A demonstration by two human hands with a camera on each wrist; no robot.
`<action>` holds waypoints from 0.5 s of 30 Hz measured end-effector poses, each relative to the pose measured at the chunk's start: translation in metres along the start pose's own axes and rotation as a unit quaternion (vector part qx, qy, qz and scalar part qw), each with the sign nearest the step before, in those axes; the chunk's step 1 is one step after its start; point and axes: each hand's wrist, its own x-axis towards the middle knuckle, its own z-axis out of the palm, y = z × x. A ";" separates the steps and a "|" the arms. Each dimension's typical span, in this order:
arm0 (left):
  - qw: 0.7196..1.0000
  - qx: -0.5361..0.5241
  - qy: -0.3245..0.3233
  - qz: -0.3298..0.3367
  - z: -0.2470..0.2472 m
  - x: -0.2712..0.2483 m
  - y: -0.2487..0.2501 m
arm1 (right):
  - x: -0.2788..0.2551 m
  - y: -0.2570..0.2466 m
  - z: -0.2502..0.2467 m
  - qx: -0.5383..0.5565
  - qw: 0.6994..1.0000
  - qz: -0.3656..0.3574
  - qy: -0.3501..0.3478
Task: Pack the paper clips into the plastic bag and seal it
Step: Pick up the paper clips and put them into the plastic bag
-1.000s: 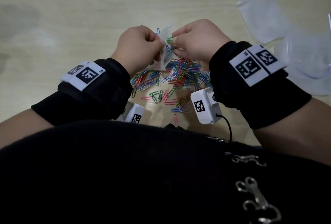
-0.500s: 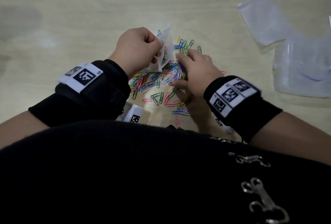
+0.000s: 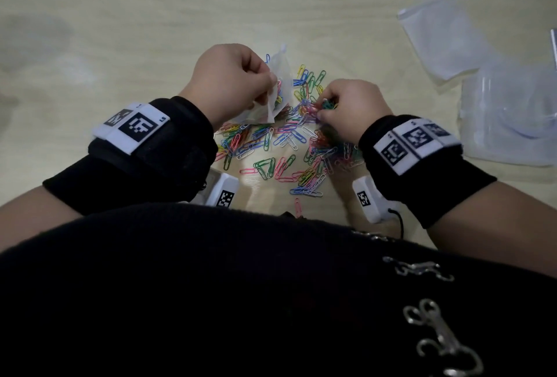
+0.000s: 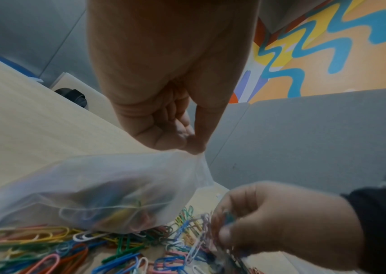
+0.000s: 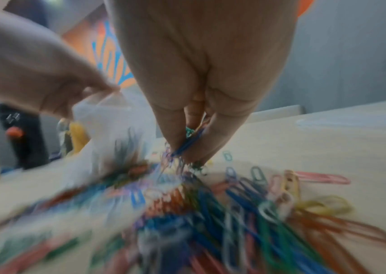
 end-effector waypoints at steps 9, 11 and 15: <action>1.000 0.002 -0.005 0.004 0.002 -0.002 0.001 | -0.003 -0.036 -0.031 0.397 0.914 0.057 -0.061; 1.000 0.003 -0.009 0.010 0.004 -0.004 0.003 | -0.004 -0.044 -0.033 0.391 0.914 0.056 -0.087; 1.000 -0.007 -0.007 0.014 0.006 -0.006 0.004 | -0.001 -0.053 -0.035 0.287 0.951 0.051 -0.100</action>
